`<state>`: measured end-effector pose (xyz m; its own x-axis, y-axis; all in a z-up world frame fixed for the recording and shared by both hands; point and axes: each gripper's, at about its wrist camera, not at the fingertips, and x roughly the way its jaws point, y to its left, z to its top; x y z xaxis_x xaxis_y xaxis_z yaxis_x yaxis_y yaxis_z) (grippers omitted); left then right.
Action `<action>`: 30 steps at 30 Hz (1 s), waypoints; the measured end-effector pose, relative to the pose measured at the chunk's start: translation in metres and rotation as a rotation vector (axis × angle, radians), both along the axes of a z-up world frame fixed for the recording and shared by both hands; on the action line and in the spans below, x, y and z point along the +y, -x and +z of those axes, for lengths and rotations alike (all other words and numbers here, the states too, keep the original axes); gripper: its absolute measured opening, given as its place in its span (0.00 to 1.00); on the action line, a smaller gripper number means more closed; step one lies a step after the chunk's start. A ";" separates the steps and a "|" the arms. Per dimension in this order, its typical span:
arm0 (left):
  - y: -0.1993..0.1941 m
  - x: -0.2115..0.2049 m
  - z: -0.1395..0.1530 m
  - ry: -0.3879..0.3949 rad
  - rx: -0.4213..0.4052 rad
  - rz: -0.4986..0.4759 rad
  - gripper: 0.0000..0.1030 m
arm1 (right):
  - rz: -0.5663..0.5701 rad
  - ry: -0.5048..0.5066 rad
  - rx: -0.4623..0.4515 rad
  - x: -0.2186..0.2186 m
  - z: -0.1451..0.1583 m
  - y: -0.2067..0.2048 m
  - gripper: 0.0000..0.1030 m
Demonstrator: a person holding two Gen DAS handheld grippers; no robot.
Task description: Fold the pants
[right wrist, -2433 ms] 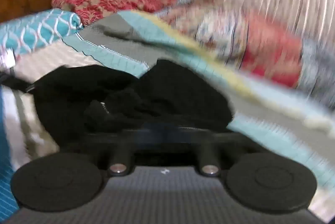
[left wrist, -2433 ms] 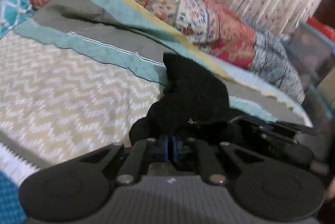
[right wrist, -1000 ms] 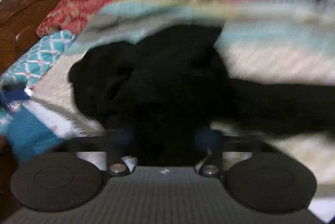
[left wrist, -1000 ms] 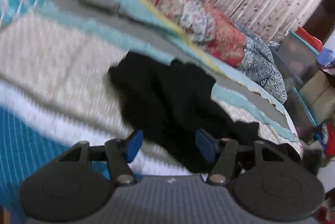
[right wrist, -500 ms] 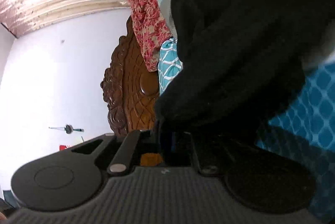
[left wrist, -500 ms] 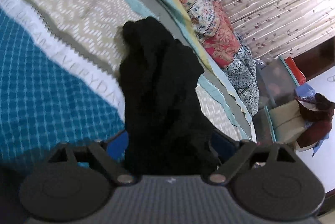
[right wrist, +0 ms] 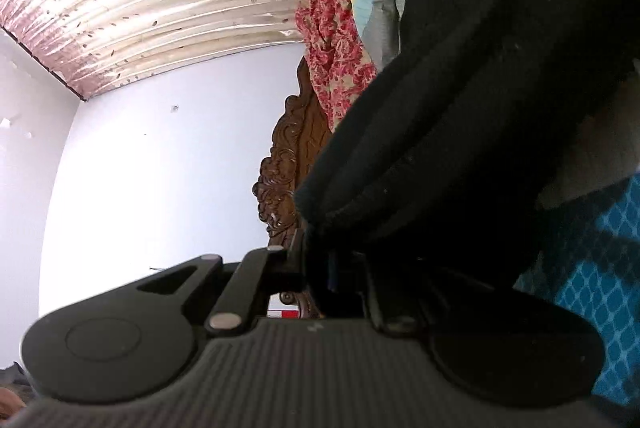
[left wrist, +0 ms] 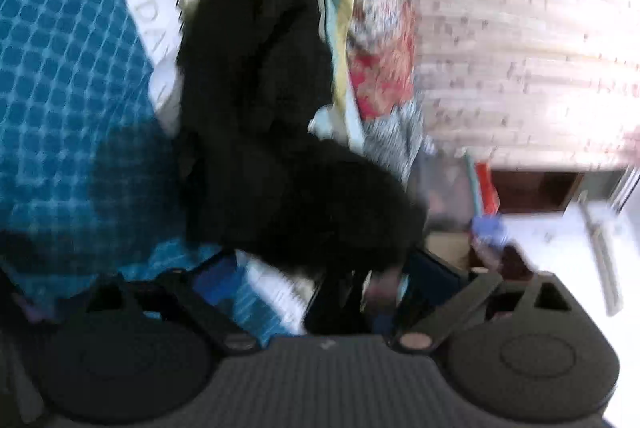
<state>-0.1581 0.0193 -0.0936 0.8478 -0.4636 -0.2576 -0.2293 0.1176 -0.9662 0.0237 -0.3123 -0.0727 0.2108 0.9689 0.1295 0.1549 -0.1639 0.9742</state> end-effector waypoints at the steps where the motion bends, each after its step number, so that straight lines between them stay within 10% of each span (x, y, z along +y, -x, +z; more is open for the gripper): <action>1: -0.003 0.003 0.001 0.018 -0.007 0.025 0.97 | -0.002 -0.008 0.012 -0.002 -0.001 0.002 0.13; 4: -0.011 0.009 -0.002 0.035 -0.016 0.073 0.89 | 0.016 -0.037 0.047 0.000 -0.003 0.002 0.13; 6: -0.016 0.011 -0.008 0.033 -0.013 0.076 0.42 | 0.056 -0.045 0.055 0.001 -0.006 0.004 0.13; 8: -0.017 0.013 -0.015 0.043 -0.005 0.084 0.20 | 0.086 -0.020 0.060 0.007 -0.007 0.004 0.13; 11: -0.010 0.027 -0.002 -0.076 -0.003 0.121 0.17 | 0.103 0.075 0.074 0.013 -0.009 -0.005 0.21; 14: 0.001 0.047 0.019 -0.163 -0.046 0.173 0.16 | 0.091 0.272 0.039 0.015 0.000 -0.020 0.72; 30: 0.029 0.088 0.053 -0.261 -0.054 0.240 0.16 | -0.372 0.763 -0.112 -0.140 0.007 -0.065 0.71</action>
<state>-0.1876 0.1070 -0.0408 0.9402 -0.1737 -0.2930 -0.2299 0.3111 -0.9222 0.0891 -0.4518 -0.0660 0.5571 0.6700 -0.4907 0.1169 0.5217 0.8451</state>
